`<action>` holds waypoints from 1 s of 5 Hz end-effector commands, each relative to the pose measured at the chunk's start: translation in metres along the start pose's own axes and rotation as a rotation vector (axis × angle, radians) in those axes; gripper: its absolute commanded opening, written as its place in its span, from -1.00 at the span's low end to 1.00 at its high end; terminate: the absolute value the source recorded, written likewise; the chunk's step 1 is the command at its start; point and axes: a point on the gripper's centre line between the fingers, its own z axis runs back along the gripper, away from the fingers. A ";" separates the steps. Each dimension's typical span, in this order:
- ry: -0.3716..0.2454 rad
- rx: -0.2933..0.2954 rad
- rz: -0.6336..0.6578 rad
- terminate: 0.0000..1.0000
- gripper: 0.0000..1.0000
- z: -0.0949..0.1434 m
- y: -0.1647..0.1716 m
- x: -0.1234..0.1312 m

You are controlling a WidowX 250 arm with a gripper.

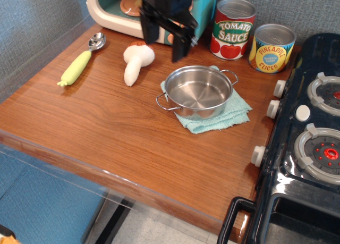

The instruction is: Hold the tiffin box from above the blue cloth and place it on center edge of the table.

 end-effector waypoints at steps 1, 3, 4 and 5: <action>-0.049 -0.007 0.053 -1.00 1.00 -0.008 -0.007 0.003; 0.017 -0.014 0.064 -1.00 1.00 -0.037 -0.009 -0.004; 0.016 -0.015 0.059 -1.00 -1.00 -0.036 -0.011 -0.004; 0.016 -0.015 0.057 -1.00 -1.00 -0.034 -0.012 -0.005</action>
